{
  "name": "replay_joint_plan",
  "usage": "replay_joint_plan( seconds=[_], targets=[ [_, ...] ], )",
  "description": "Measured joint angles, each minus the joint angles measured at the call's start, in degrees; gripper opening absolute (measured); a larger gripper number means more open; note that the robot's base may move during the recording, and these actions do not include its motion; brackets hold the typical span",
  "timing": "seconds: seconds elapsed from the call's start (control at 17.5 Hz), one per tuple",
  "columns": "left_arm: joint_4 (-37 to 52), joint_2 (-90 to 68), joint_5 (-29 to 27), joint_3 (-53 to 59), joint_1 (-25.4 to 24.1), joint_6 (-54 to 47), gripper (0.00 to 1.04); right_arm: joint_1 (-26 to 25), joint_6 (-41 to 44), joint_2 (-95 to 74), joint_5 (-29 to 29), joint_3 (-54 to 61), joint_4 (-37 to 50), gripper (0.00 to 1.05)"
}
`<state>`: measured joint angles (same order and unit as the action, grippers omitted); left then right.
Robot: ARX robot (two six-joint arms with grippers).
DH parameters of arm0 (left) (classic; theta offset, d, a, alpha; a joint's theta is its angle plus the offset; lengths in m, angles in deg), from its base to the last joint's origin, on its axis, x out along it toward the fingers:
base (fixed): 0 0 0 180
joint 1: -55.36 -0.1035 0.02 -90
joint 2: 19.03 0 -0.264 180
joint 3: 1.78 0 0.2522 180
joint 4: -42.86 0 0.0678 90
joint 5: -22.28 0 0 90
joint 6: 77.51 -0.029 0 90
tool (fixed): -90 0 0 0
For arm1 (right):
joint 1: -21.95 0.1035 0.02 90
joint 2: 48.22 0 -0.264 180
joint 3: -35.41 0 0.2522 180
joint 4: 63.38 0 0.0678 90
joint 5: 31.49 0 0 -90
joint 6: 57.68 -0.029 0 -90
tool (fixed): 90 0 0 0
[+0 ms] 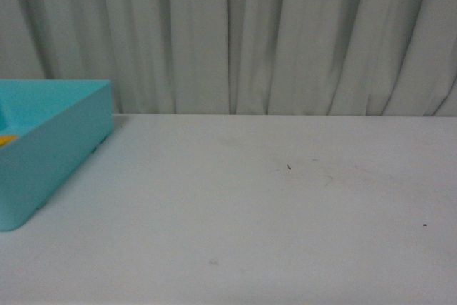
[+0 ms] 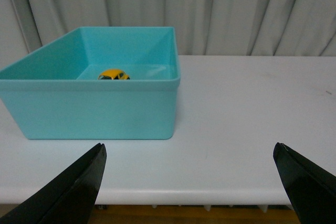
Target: Wind up and store yellow beetle toy
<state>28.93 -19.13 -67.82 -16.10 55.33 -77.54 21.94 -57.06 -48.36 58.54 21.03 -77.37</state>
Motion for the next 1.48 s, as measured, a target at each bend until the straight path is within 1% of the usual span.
replay_joint_plan(
  seconds=[1.48],
  targets=[
    [-0.11,0.0,0.07,0.0,0.0,0.02,0.98,0.0,-0.07,-0.02,0.0,0.0,-0.02,0.98]
  ],
)
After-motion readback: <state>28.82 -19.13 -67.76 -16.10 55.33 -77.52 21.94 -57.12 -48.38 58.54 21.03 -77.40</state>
